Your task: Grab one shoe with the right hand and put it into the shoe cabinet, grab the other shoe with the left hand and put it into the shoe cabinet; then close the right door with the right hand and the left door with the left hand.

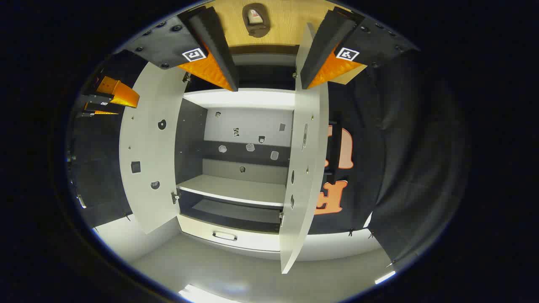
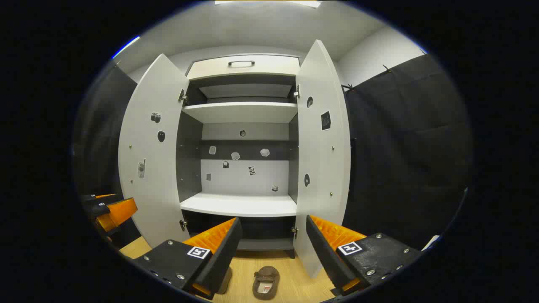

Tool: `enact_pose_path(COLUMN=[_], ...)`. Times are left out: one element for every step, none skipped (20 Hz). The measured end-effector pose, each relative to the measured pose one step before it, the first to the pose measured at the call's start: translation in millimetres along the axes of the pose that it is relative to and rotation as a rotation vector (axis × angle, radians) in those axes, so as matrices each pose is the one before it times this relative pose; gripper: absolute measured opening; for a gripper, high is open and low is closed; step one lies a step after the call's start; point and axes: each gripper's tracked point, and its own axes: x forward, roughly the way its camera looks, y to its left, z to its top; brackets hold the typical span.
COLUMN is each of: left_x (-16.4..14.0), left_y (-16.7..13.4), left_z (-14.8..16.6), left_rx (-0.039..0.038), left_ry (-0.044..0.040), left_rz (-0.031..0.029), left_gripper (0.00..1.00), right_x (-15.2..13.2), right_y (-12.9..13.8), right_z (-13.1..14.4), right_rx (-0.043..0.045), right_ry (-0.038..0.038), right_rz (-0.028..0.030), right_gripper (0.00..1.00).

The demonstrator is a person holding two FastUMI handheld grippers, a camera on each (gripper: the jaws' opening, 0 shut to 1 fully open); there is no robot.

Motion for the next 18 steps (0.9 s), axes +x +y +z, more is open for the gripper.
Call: enact_pose_path(left_x=[-0.44, -0.27, 0.19, -0.37, -0.30, -0.53, 0.01, -0.18, -0.31, 0.32, 0.46, 0.89, 0.42, 0.72, 0.85, 0.37, 1.11, -0.03], left_y=[-0.17, 0.18, 0.30, 0.28, 0.27, 0.69, 0.27, 0.60, -0.22, 0.91, 0.16, 0.79, -0.22, -0.26, -0.75, -0.14, 0.03, -0.25], left_z=[-0.19, 0.38, -1.27, 0.74, 0.68, 0.26, -1.45, -0.10, -0.05, 0.31, -0.51, -0.08, 0.39, 0.11, -0.93, -1.10, -1.04, 0.16], left_rx=[-0.00118, 0.00026, 0.00152, 0.00264, 0.00384, 0.00423, 0.00344, 0.00147, -0.00008, -0.00060, -0.00001, 0.00115, 0.00276, 0.00270, 0.00210, 0.00059, -0.00092, -0.00206], left_ry=[0.00028, -0.00014, 0.00009, -0.00067, -0.00199, -0.00194, 0.00094, 0.00133, 0.00104, -0.00059, -0.00002, -0.00078, -0.00009, -0.00023, 0.00159, 0.00205, 0.00303, 0.00115], left_rz=[0.00094, 0.00123, 0.00216, 0.00222, 0.00284, 0.00258, 0.00110, 0.00108, 0.00041, 0.00034, 0.00114, 0.00171, 0.00023, -0.00114, -0.00223, 0.00014, -0.00134, -0.00072], left_gripper=[0.96, 0.96, 0.96, 0.96, 0.96, 0.96, 0.96, 0.96, 0.96, 0.96, 0.96, 0.96, 0.96, 0.96, 0.93, 0.96, 0.96, 0.96], right_x=[-0.07, 0.85, 0.08, 0.28, 0.18, 0.24, 0.69, 0.77, 0.94, 0.04, 0.50, 1.19, 1.54, 1.75, 1.86, 2.56, 3.01, 3.22], right_y=[-0.50, -0.36, -0.77, -0.36, 0.52, -0.69, -0.23, -0.36, -0.55, -0.06, -0.61, -0.10, -0.23, -0.50, -0.35, -0.85, -0.49, -0.80], right_z=[-1.03, -2.06, -2.09, -0.90, -1.42, -1.26, -1.25, -1.04, -1.33, -1.36, -1.92, -2.38, -3.21, -3.59, -4.61, -5.09, -7.16, -8.24], right_rx=[-0.00373, -0.00497, -0.00326, -0.00023, 0.00142, 0.00202, 0.00136, 0.00019, -0.00069, -0.00097, 0.00059, 0.00182, 0.00252, 0.00281, 0.00306, 0.00307, 0.00241, 0.00095], right_ry=[0.00207, 0.00502, 0.00663, 0.00377, 0.00273, 0.00288, 0.00303, 0.00161, 0.00153, 0.00209, 0.00369, 0.00573, 0.00639, 0.00877, 0.00940, 0.01111, 0.01396, 0.01580], right_rz=[-0.00122, -0.00116, -0.00149, -0.00006, 0.00104, -0.00079, -0.00066, -0.00133, -0.00212, -0.00137, -0.00217, -0.00063, -0.00088, -0.00206, -0.00231, -0.00363, -0.00254, -0.00360], right_gripper=[0.94, 0.94, 0.94, 0.94, 0.94, 0.94, 0.94, 0.94, 0.94, 0.94, 0.94, 0.94, 0.94, 0.94, 0.94, 0.94, 0.94, 0.94])
